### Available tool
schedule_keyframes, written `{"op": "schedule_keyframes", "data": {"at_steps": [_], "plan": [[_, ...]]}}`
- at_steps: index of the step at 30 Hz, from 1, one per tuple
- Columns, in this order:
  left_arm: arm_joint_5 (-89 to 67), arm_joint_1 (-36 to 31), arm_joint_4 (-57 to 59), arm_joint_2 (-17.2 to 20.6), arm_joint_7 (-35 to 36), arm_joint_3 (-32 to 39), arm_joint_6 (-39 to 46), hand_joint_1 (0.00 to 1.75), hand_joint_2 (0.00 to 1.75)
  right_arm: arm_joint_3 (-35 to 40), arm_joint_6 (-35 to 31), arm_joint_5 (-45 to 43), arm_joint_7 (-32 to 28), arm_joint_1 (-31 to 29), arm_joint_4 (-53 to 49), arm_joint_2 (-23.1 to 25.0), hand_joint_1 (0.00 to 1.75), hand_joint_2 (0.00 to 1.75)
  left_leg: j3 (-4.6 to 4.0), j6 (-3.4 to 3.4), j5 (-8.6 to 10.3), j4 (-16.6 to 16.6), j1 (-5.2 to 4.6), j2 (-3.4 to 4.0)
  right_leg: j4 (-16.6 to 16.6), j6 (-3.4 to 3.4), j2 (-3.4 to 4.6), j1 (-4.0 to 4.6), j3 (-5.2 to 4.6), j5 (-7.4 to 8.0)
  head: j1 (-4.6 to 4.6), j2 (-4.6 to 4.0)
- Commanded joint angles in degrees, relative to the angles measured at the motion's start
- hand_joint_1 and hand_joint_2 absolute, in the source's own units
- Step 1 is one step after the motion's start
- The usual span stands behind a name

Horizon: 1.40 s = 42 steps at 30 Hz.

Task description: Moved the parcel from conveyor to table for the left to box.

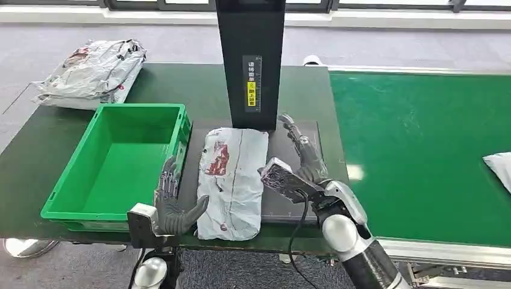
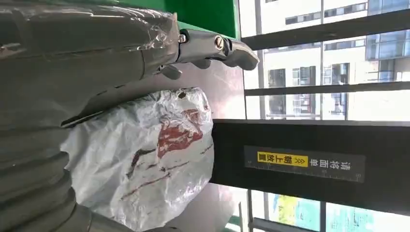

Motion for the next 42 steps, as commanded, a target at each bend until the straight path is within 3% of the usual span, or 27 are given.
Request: {"op": "schedule_keyframes", "data": {"at_steps": [1, 6, 10, 15, 19, 27, 28, 29, 40, 42], "plan": [[-1.37, -0.61, 1.08, -0.66, 1.82, -1.07, 0.89, 0.00, 1.75, -12.75, -10.13, 9.87, 7.02, 6.38, -12.19, 3.64, 0.00, 1.75, -0.02, 0.04, 0.01, -0.02, -0.02, -0.04, -0.03, -0.04, -0.28, 0.01, 0.05, -0.04, 0.00, 0.00], [-4.40, -1.66, 3.59, -0.10, 4.14, -3.40, 1.05, 0.00, 1.75, -13.70, -14.59, 8.66, 5.17, 10.31, -12.69, 5.48, 0.00, 1.75, 0.16, 0.03, 0.04, -0.19, 0.03, -0.04, -0.23, -0.08, -0.42, 0.08, 0.27, -0.01, 0.00, 0.00], [-16.68, -2.99, 4.70, 1.19, 8.74, -7.80, 3.21, 0.00, 1.75, -11.94, -16.52, 2.58, 1.46, 11.66, -10.83, 5.91, 0.00, 1.75, 0.04, -0.03, -0.01, -0.08, 0.01, 0.01, -0.10, -0.05, -0.24, 0.04, 0.08, 0.00, 0.00, 0.00], [-37.88, -6.57, 7.32, 3.86, 20.04, -12.90, 3.21, 0.00, 1.75, -10.85, -17.92, -6.20, -2.94, 14.45, -8.15, 7.62, 0.00, 1.75, 0.11, -0.03, 0.06, -0.20, 0.04, 0.00, -0.25, -0.09, -0.42, 0.12, 0.19, 0.04, 0.00, 0.00], [-54.24, -13.41, 17.57, 4.91, 27.97, -15.80, -3.12, 0.00, 1.75, -10.86, -17.05, -10.39, -5.14, 15.04, -7.15, 10.55, 0.00, 1.75, 0.18, -0.05, 0.08, -0.27, 0.02, 0.08, -0.26, -0.11, -0.35, 0.09, 0.21, 0.06, 0.00, -0.02], [-62.89, -25.69, 39.61, 2.68, 29.21, -19.57, -6.25, 0.00, 1.75, -12.83, -15.88, -9.30, -2.49, 16.34, -8.84, 12.21, 0.00, 1.75, 0.13, -0.06, 0.11, -0.19, 0.00, -0.06, -0.18, -0.08, -0.41, 0.07, 0.19, 0.03, 0.00, -0.02], [-63.16, -27.45, 43.42, 2.00, 28.13, -20.25, -6.60, 0.51, 1.75, -13.20, -15.70, -9.18, -2.37, 17.01, -9.79, 12.41, 0.00, 1.75, 0.13, -0.06, 0.15, -0.21, 0.02, -0.17, -0.23, -0.09, -0.55, 0.09, 0.25, 0.05, 0.00, -0.02], [-63.34, -27.85, 44.42, 1.87, 28.00, -20.57, -6.65, 1.66, 1.75, -13.31, -15.68, -9.11, -2.36, 17.36, -10.19, 12.42, 0.00, 1.75, 0.09, -0.04, 0.11, -0.14, -0.01, -0.18, -0.13, -0.07, -0.44, 0.05, 0.19, 0.00, 0.00, 0.00], [-63.79, -29.29, 48.47, 2.32, 27.94, -22.48, -6.29, 1.75, 1.75, -13.42, -14.66, -9.45, -3.65, 20.63, -11.67, 11.67, 0.00, 1.75, 0.04, 0.13, 0.26, -0.06, -0.03, -0.15, -0.15, -0.01, -0.44, -0.01, 0.26, -0.06, 0.00, -0.02], [-63.59, -29.12, 48.91, 3.09, 27.59, -22.56, -5.88, 1.75, 1.75, -13.17, -14.10, -9.76, -4.42, 21.31, -11.59, 11.44, 0.00, 1.75, -0.48, 0.19, 0.22, -0.13, -0.04, -0.03, -0.24, -0.01, -0.48, -0.01, 0.08, 0.09, 0.00, -0.02]]}}
